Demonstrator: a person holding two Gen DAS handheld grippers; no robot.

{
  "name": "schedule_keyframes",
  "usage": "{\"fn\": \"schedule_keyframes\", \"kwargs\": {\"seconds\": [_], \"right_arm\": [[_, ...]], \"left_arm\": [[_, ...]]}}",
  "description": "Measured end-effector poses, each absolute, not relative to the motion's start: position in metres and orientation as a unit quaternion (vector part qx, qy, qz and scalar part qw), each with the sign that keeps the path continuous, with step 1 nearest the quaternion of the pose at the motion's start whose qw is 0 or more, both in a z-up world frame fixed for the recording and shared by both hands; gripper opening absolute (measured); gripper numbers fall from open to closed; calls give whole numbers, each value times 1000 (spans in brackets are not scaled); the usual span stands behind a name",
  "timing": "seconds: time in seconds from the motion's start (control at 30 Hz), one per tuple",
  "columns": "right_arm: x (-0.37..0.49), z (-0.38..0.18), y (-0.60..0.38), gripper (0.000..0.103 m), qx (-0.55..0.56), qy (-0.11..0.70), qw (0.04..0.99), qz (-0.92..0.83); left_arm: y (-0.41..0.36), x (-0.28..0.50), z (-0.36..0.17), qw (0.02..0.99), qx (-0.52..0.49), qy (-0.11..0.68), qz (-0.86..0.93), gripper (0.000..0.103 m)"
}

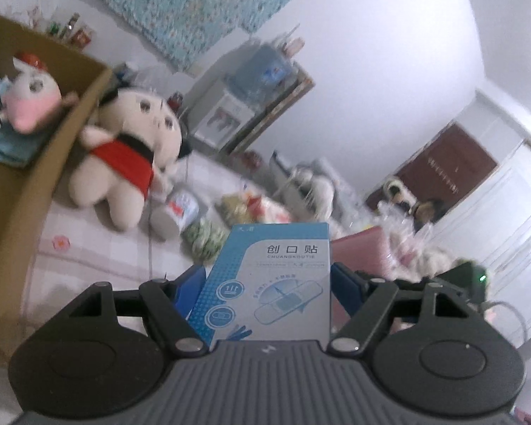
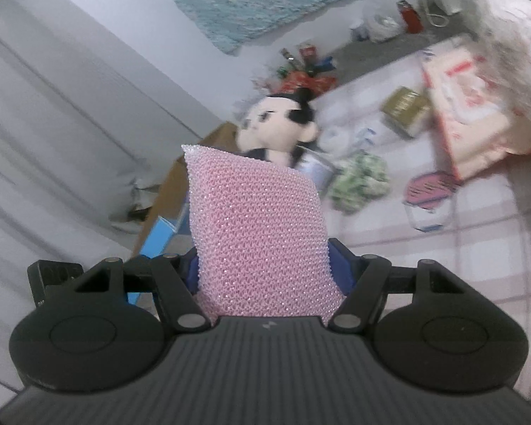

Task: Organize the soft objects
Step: 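Carry the bandage box with the left gripper while the right carries the pink pad toward the box, then lower the bandage box beside the toothpaste and open the left gripper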

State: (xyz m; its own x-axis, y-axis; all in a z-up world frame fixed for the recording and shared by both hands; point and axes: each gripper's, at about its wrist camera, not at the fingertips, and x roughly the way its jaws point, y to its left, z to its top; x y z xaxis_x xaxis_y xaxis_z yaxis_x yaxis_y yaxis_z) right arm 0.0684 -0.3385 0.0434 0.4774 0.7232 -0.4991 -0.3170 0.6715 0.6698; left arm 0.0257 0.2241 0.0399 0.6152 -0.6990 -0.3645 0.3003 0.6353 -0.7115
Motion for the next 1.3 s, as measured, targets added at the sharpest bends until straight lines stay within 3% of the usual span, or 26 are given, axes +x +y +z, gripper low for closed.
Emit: {"fn": "schedule_keyframes", "kwargs": {"seconds": [0.27,0.5,0.7,0.83,0.87,0.9,0.97,1.07,1.17,1.27,1.3], "right_arm": [[80,76,-281,68,227,386,811,377],[102,99,-214,68,192,373,799,431],[132,101,-145,68,154,392,789,447],[152,88,-94,68,142,416,777,450],[157,84,-80,68,135,421,774,453],[161,81,-68,68,131,424,772,455],[168,74,-44,68,121,430,768,458],[172,63,-23,68,110,437,763,463],[175,54,-13,68,112,444,755,470],[178,50,-7,68,96,443,756,472],[178,49,-7,68,92,443,757,471]], "left_arm": [[285,-1,94,869,-316,274,-266,77],[342,-19,150,930,-234,238,-152,77],[380,20,129,930,-177,312,-78,77],[382,69,90,925,-76,372,-15,76],[383,83,79,921,-51,387,-5,57],[384,97,68,916,-29,400,4,29],[385,127,41,893,9,450,17,34],[392,160,-7,855,44,516,40,32],[405,167,-29,840,14,541,35,36],[416,156,-13,856,-16,516,33,58],[419,151,-4,858,-25,513,25,59]]}}
